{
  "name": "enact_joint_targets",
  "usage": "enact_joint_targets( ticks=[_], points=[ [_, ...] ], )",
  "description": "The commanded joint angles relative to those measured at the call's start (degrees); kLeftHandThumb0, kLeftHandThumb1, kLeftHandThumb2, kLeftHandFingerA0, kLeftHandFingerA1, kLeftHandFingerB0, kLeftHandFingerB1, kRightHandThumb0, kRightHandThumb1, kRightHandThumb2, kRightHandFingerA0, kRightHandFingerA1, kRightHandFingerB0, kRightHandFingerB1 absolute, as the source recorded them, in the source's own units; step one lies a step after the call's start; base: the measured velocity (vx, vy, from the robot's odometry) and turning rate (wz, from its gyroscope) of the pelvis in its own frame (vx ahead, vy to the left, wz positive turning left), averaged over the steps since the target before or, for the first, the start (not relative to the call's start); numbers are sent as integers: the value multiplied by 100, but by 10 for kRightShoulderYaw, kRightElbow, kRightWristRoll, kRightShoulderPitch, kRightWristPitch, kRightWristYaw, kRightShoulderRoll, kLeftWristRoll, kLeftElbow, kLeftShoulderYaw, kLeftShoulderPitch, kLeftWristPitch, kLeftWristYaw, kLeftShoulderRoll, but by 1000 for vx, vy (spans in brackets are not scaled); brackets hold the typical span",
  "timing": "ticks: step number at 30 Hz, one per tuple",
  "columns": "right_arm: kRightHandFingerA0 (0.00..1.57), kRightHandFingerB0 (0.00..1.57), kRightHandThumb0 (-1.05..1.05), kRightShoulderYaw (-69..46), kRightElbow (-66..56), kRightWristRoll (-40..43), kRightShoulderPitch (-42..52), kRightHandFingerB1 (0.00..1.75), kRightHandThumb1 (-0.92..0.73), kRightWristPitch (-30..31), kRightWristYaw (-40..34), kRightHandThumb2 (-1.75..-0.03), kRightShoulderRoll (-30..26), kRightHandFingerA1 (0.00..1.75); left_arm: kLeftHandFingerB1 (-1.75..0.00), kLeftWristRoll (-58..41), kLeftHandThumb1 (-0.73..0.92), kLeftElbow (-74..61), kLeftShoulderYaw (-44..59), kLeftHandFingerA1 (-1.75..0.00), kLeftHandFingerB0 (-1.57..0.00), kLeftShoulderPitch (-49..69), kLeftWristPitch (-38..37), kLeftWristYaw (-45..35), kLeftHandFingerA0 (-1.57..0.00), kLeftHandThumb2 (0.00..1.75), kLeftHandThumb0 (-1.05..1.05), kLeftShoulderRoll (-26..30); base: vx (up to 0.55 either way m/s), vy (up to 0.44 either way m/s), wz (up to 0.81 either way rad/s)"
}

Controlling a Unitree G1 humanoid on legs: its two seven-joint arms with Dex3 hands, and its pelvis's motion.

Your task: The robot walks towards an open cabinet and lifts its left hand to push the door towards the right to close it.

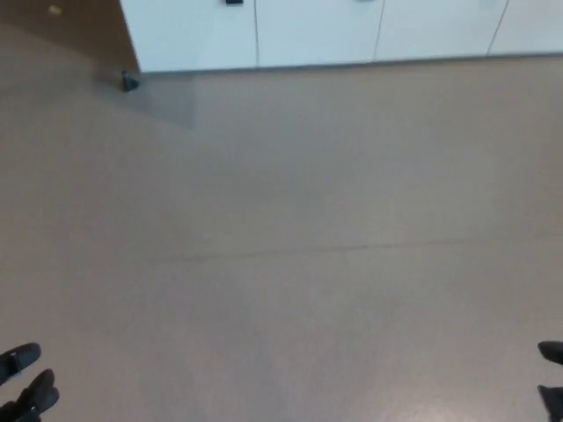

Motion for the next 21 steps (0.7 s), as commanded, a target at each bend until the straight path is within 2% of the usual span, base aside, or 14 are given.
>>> enact_joint_targets(
  ticks=[1, 8, 17, 21],
  points=[
    [66, 49, -18, 3, 13, -7, 10, 43, -68, -10, -11, -59, -5, 52, -42, 5, 66, 2, -7, -49, -48, 11, -11, 3, -54, 59, -40, 8, 383, 99, -1],
    [66, 49, -16, 10, 12, -12, 18, 44, -68, -15, -13, -60, -7, 53, -42, 8, 67, -6, -17, -49, -48, 19, -9, 7, -56, 59, -37, 6, 362, 29, 7],
    [70, 50, -16, 16, 17, -13, 17, 44, -67, -21, -16, -59, -7, 55, -42, 10, 68, -1, -26, -48, -48, 17, -11, 5, -55, 59, -36, 11, 420, -152, 17],
    [68, 51, -16, 19, 20, -15, 14, 44, -67, -24, -18, -59, -8, 54, -43, 9, 65, -10, -29, -49, -51, 20, -12, 9, -58, 59, -38, 10, 436, -102, -8]
  ],
)
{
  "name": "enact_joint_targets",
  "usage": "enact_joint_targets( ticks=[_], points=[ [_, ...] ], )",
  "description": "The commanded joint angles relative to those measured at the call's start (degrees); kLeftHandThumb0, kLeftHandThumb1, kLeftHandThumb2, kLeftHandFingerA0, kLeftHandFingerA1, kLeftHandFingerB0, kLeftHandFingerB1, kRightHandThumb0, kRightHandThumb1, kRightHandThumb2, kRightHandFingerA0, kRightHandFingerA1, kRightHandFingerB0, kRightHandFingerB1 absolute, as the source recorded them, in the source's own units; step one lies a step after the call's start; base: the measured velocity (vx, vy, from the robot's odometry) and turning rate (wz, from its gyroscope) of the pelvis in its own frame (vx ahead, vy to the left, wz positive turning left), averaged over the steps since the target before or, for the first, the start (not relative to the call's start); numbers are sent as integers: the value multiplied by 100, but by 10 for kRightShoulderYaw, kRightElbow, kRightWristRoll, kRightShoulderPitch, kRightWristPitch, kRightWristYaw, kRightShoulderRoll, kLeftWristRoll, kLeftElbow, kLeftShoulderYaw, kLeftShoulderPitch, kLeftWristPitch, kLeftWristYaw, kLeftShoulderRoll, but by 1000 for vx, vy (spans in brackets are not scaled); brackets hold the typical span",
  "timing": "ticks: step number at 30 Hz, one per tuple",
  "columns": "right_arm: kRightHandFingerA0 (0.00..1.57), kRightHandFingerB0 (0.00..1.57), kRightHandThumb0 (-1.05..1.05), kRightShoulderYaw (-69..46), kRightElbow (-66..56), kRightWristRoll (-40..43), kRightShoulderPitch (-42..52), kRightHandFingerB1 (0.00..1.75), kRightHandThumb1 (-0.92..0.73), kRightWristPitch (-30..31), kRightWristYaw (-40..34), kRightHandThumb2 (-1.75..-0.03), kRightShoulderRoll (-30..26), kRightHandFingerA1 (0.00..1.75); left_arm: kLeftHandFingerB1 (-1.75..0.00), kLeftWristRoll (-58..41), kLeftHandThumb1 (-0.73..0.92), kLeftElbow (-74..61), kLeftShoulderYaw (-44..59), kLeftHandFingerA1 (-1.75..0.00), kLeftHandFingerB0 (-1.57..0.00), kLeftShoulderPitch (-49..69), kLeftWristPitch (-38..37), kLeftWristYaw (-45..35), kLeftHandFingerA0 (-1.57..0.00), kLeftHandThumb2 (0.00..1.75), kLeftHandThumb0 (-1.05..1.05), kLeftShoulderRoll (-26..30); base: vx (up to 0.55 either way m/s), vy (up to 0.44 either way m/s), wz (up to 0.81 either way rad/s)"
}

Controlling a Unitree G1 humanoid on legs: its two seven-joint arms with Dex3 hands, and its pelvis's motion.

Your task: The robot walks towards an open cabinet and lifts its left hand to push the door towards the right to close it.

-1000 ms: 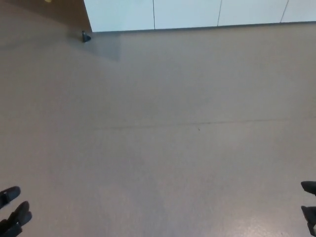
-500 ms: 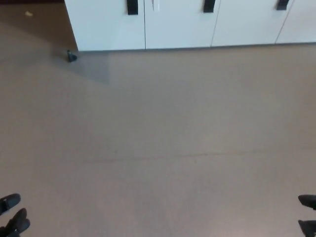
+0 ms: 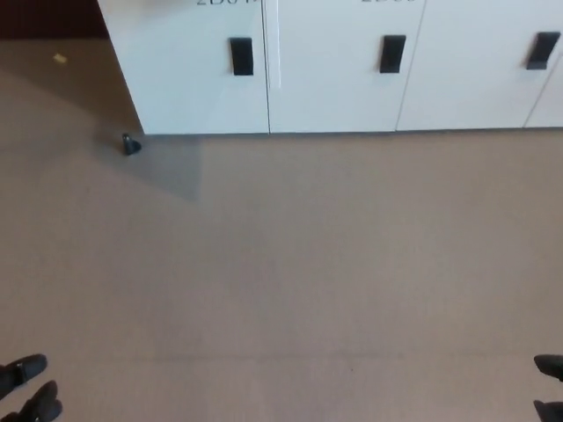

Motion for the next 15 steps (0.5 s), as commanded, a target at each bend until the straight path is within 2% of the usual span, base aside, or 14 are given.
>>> enact_joint_targets(
  ticks=[1, 5, 6, 11, 15],
  points=[
    [68, 51, -16, 2, 6, -7, 0, 44, -67, -10, -8, -59, -4, 54, -43, 4, 65, -7, -2, -49, -51, 5, -9, 5, -58, 59, -38, 9, 423, -55, -15],
    [69, 51, -16, 4, 11, -9, 0, 45, -67, -17, -9, -59, -6, 55, -42, 5, 67, -6, -5, -49, -50, 5, -9, 4, -59, 60, -35, 11, 428, 46, -26],
    [70, 51, -16, 4, 13, -10, -1, 45, -67, -19, -9, -59, -7, 55, -42, 6, 66, -5, -6, -49, -51, 4, -8, 5, -59, 59, -35, 11, 451, 130, 106],
    [72, 53, -16, 6, 17, -15, -2, 46, -67, -23, -12, -59, -8, 56, -43, 8, 64, -4, -9, -49, -51, 6, -17, 4, -59, 59, -37, 11, 608, 245, -46],
    [72, 54, -16, 7, 21, -16, -8, 46, -66, -20, -14, -59, -7, 56, -43, 8, 64, 0, -11, -49, -52, 0, -18, 4, -60, 58, -36, 13, 455, 97, 0]
  ],
)
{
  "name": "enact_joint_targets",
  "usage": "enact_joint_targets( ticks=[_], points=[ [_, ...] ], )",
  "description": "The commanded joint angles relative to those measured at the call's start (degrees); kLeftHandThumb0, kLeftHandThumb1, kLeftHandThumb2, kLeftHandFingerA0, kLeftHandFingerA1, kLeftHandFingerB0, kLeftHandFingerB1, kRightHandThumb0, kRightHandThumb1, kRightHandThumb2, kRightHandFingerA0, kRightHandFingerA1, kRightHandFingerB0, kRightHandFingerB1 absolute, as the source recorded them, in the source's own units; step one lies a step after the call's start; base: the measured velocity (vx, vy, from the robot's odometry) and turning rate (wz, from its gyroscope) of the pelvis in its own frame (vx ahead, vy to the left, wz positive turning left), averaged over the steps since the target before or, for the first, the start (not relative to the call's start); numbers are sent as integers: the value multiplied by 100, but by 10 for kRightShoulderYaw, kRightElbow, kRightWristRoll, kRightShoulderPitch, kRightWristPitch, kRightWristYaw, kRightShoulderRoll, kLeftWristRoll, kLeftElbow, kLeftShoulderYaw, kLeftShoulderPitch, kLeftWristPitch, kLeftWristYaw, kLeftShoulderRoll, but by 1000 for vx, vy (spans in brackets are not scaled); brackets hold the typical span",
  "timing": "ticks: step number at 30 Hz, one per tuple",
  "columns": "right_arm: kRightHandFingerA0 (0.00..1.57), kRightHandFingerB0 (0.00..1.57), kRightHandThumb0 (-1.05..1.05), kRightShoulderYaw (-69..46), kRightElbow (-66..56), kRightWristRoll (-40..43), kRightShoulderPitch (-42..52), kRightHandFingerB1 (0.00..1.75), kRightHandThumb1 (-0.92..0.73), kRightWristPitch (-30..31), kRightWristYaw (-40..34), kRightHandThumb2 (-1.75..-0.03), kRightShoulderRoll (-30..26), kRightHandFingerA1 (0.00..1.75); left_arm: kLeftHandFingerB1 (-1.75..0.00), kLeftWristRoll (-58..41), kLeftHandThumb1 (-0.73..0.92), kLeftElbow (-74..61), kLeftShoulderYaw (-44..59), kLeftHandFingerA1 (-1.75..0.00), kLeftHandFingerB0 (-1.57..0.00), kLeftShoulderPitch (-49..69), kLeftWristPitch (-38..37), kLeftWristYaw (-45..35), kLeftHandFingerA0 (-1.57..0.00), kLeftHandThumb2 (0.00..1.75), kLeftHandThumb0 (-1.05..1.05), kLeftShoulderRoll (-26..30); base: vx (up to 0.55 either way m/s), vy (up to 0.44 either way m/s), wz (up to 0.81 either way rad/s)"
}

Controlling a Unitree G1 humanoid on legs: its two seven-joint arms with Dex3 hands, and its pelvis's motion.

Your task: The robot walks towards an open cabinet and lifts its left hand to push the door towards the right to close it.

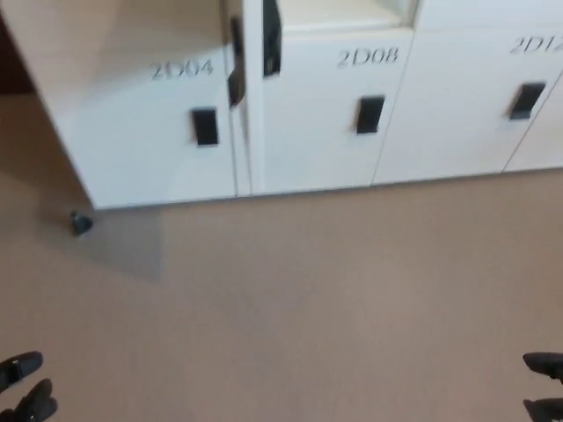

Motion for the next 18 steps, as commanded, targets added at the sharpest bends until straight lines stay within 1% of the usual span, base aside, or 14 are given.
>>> enact_joint_targets(
  ticks=[1, 3, 4, 6, 10, 13, 18],
  points=[
    [72, 54, -16, 0, 8, -6, -1, 46, -66, -6, -9, -59, -10, 56, -43, 6, 64, 5, -4, -49, -52, 1, -14, 2, -60, 58, -36, 4, 410, -16, 20],
    [72, 55, -16, -1, 4, -4, 2, 47, -67, -7, -8, -59, -8, 57, -42, 8, 64, 3, -6, -49, -51, 3, -17, 2, -58, 59, -37, 5, 436, -47, 27],
    [71, 56, -16, -1, 3, -4, 3, 47, -67, -7, -8, -60, -8, 56, -42, 11, 65, 5, -8, -48, -51, 2, -19, 4, -60, 59, -36, 6, 454, -83, 30],
    [72, 56, -16, 0, 1, -5, 5, 47, -68, -7, -9, -59, -8, 56, -42, 12, 64, 9, -10, -49, -51, 2, -22, 5, -59, 58, -37, 6, 481, -134, 91],
    [71, 56, -17, 2, -4, -7, 6, 47, -67, -2, -10, -59, -7, 55, -42, 10, 64, 8, -12, -48, -52, 1, -23, 6, -59, 58, -38, 7, 526, -129, 41],
    [72, 56, -17, 3, 3, -8, 0, 47, -67, -4, -11, -59, -7, 55, -42, 13, 64, 5, -15, -49, -52, -1, -26, 9, -60, 59, -36, 9, 462, -113, 4],
    [72, 55, -17, 0, 9, 0, -6, 46, -67, -2, -8, -59, -3, 55, -42, 14, 65, 5, -18, -49, -50, -10, -21, 5, -58, 58, -39, 12, 438, -85, -22]
  ],
)
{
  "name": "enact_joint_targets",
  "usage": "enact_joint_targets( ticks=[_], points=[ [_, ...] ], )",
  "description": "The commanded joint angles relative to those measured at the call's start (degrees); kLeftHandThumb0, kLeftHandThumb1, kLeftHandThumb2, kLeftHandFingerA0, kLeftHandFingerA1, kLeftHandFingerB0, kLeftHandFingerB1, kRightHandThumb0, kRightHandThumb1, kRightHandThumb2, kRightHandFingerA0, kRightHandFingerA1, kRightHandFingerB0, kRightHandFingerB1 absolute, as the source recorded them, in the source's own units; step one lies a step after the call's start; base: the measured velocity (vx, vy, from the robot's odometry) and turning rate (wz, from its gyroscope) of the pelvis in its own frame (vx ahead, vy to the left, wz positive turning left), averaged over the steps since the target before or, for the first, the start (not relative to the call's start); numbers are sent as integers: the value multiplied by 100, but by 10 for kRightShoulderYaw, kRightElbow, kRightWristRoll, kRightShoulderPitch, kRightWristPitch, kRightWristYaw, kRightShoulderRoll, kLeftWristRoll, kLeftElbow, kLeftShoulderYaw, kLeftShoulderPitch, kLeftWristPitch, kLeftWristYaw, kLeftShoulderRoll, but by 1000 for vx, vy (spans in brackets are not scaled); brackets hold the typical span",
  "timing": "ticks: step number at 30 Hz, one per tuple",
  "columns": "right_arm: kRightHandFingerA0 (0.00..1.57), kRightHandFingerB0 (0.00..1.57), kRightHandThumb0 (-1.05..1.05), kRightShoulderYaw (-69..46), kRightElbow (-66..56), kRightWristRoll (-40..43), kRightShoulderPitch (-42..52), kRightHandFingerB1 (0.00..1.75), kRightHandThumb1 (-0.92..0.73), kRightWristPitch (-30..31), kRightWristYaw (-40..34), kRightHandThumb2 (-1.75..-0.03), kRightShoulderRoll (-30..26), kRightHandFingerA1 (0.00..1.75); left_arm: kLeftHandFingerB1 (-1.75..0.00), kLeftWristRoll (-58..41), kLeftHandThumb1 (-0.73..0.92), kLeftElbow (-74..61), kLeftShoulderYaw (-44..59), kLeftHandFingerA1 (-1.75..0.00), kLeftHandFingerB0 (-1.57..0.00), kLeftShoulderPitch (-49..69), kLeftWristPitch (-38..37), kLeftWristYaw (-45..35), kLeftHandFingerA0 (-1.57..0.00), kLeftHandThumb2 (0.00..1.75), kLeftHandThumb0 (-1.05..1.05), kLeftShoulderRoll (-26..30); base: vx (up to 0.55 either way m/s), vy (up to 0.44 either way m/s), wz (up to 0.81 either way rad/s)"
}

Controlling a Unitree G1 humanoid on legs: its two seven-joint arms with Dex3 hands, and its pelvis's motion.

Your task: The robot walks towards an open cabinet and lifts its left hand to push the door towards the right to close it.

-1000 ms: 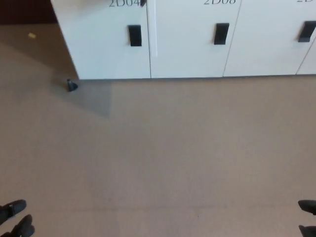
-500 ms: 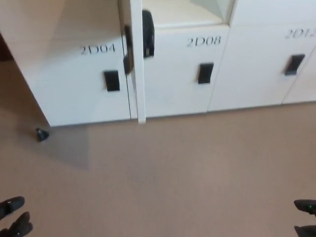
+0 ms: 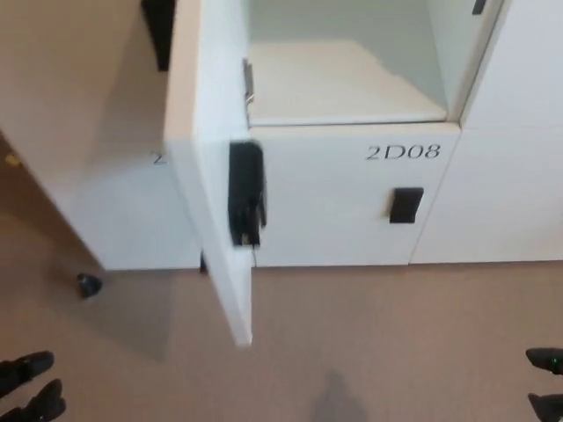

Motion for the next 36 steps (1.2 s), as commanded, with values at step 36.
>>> enact_joint_targets(
  ticks=[36],
  points=[
    [72, 56, -17, -8, 18, 1, -10, 46, -68, 3, -13, -60, 0, 55, -40, 19, 64, -14, -13, -47, -51, -8, -23, 5, -58, 58, -43, 17, 163, 47, -5]
  ],
)
